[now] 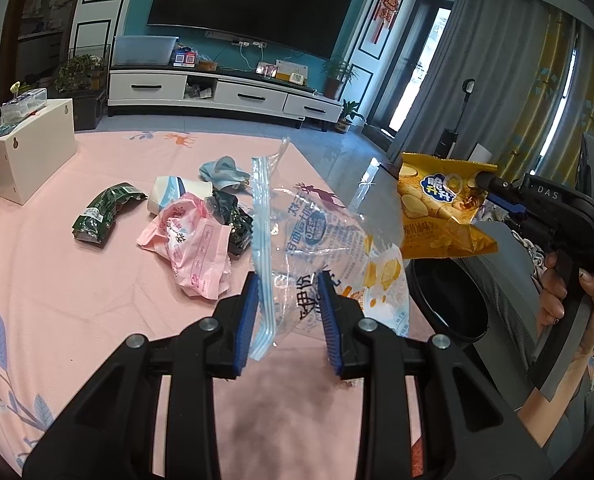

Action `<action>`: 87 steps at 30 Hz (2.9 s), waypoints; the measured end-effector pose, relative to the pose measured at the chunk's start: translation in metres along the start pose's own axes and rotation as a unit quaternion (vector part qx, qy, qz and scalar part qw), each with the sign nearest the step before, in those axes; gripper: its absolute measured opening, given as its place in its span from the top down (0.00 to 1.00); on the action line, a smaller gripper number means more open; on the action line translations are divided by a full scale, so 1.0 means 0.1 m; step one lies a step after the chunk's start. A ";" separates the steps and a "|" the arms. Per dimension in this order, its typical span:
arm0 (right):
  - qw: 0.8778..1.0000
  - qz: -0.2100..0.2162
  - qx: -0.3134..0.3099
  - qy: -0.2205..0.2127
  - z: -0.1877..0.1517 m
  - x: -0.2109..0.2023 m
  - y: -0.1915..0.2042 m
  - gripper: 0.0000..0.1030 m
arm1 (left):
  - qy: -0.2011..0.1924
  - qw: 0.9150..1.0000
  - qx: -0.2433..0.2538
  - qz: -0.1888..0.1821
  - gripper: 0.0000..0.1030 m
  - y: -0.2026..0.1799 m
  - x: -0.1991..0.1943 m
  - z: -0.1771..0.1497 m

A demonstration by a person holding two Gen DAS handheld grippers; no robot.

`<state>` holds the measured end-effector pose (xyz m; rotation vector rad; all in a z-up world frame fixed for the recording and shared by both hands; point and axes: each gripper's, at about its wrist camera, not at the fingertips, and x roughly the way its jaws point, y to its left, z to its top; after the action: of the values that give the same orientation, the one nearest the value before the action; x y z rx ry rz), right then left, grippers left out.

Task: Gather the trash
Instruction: 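Lift and hold both bags above the table beside the bin, then carry both bags over the black bin and open both tools to drop them, then grasp the white crumpled tissue with the right tool while the left tool grasps the pink plastic bag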

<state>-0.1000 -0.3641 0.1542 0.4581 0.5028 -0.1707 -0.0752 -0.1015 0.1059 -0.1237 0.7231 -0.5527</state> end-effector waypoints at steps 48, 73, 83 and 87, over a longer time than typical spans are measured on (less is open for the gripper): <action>0.980 -0.132 0.145 -0.035 -0.06 -0.36 -1.33 0.82 | 0.054 0.993 0.069 -0.074 0.70 -1.49 0.98 0.00; 0.953 -0.201 0.226 0.008 -0.28 -0.28 -2.07 0.69 | 0.138 0.974 0.135 -0.121 0.31 -2.66 1.90 -0.36; 0.979 -0.147 0.138 0.005 -0.04 -0.18 -1.34 0.18 | 0.075 0.994 0.070 -0.040 0.05 -1.60 1.32 0.04; 0.992 -0.093 0.077 0.041 -0.01 0.02 -0.86 0.18 | 0.049 0.998 0.026 0.027 0.04 -0.86 1.01 0.21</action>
<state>-0.1223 -0.4397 0.1195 0.5702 0.6157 -0.3727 -0.0372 -0.2284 0.0866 -0.0285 0.8039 -0.5289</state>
